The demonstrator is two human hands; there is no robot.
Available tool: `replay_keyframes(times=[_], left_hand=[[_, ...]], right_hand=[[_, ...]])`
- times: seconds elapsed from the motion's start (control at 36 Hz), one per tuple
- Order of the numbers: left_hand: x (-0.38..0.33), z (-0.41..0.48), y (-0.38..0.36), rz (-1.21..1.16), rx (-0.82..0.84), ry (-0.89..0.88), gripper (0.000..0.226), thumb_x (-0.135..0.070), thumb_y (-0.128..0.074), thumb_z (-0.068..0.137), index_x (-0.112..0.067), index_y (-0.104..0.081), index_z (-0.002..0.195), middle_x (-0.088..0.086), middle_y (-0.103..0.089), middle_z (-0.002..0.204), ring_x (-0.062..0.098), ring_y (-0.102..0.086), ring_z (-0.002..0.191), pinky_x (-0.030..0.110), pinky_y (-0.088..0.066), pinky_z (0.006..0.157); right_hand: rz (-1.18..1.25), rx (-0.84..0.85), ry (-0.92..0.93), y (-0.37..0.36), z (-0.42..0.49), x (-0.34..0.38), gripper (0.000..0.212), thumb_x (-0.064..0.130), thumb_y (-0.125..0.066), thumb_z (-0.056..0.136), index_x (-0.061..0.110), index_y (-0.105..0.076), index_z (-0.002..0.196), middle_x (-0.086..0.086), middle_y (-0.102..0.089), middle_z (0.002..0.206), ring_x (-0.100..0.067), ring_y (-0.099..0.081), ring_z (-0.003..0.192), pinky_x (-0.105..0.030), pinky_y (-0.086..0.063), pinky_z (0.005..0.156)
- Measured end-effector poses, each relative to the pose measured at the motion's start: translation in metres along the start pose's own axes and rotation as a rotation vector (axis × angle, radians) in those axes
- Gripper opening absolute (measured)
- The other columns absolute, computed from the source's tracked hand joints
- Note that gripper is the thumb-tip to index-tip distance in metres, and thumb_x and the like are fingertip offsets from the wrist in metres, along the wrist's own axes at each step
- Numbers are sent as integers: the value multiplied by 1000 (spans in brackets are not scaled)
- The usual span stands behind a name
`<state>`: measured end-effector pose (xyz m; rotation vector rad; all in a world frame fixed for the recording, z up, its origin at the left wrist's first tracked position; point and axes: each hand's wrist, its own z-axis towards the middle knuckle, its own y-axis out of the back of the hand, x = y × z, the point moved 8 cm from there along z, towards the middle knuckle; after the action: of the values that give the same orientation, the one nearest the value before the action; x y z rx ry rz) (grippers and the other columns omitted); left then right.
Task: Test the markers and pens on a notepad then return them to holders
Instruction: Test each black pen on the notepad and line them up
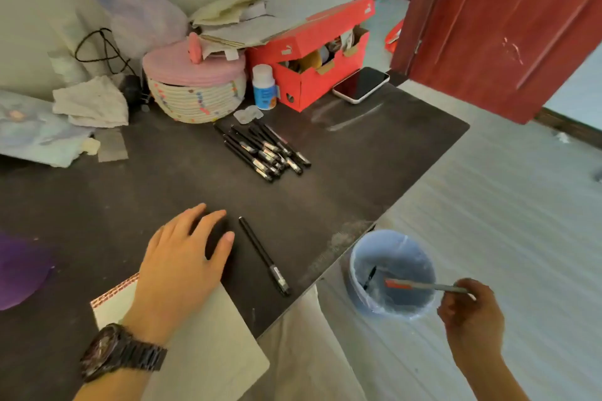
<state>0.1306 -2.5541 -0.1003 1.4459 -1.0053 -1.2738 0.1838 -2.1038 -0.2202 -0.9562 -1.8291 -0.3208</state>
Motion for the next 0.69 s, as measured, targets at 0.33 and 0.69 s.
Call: replay_keyframes(times=[0.33,0.69], left_hand=[[-20,46,-26,-96,117,-47,69,-72,-2,93,-45,-13,155,-9,-3,166,9,4,151,44,0,122],[-23,42,-35,-24,34,-39,68,-71,3,94,-44,-5,156,-10,1,166,5,8,150,40,4,121]], right_hand=[[-807,67,-224,17,83,-140,12,13,-59,96,8,-69,100,-7,-75,78,-22,-64,58,-31,-54,57],[-881,101,-683,-27,137,-217,23,14,-30,106,9,-49,119,-4,-51,74,-16,-42,56,-25,-27,52]])
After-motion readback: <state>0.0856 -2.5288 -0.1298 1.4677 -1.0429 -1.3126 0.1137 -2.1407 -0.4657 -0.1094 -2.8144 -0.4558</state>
